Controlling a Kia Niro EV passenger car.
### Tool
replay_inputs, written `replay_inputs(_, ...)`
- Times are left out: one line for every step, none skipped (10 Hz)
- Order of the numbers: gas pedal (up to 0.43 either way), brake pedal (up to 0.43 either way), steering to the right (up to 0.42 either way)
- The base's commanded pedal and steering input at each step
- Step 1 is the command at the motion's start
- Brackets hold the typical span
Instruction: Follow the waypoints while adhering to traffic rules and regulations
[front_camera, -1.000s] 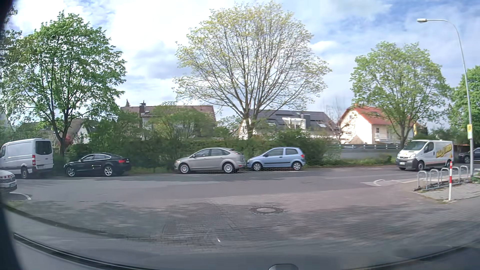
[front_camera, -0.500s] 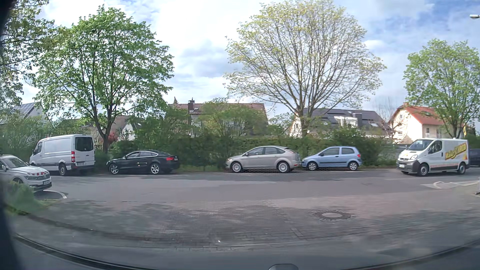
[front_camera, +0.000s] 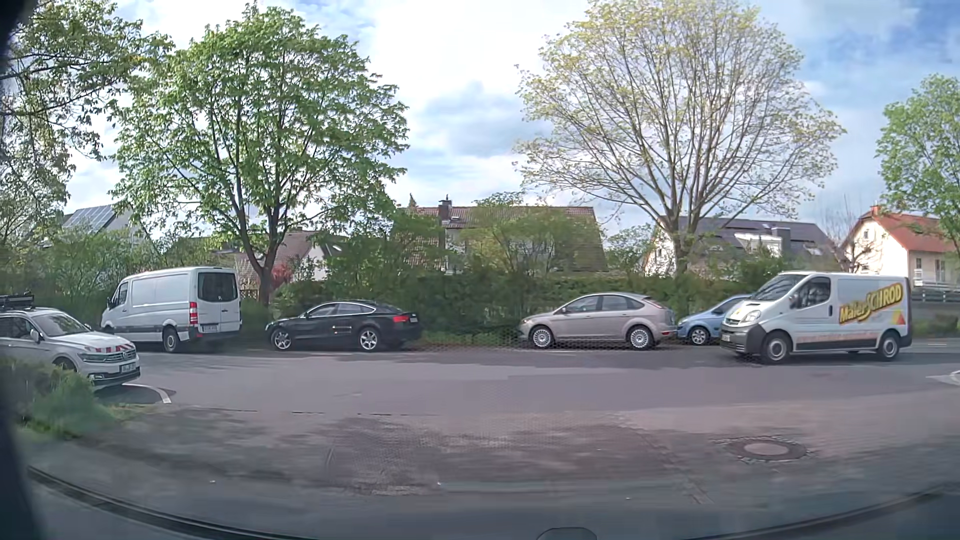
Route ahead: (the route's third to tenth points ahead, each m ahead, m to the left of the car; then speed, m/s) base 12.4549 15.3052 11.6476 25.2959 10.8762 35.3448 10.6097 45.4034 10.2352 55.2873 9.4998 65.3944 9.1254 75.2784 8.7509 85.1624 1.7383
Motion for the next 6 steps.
replay_inputs(0.000,0.201,-0.240)
replay_inputs(0.000,0.213,-0.207)
replay_inputs(0.000,0.213,-0.168)
replay_inputs(0.000,0.213,-0.137)
replay_inputs(0.000,0.220,-0.111)
replay_inputs(0.000,0.189,-0.090)
